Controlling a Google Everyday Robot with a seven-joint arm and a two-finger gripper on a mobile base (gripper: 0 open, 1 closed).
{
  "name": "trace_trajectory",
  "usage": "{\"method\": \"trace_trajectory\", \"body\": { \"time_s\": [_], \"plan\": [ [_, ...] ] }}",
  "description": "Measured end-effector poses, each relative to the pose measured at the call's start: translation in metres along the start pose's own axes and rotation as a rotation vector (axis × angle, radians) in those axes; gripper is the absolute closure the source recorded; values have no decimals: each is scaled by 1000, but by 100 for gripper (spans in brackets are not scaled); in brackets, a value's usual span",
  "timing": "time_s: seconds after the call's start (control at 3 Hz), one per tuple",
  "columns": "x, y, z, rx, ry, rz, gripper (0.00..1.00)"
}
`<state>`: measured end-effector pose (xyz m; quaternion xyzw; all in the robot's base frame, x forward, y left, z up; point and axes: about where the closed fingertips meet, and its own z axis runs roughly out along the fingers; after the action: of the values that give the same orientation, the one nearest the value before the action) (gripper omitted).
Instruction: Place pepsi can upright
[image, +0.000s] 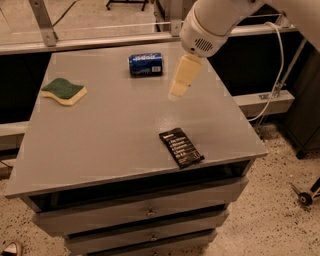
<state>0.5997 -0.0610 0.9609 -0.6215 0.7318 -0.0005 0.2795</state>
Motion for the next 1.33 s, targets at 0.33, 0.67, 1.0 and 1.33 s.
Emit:
{"method": "trace_trajectory", "body": {
  "time_s": [0.33, 0.67, 1.0, 1.33],
  "plan": [
    [-35, -15, 36, -2, -55, -1, 0],
    [-70, -38, 86, 8, -100, 40, 0],
    [-86, -55, 117, 17, -108, 77, 0],
    [-90, -79, 149, 15, -81, 120, 0]
  ]
}}
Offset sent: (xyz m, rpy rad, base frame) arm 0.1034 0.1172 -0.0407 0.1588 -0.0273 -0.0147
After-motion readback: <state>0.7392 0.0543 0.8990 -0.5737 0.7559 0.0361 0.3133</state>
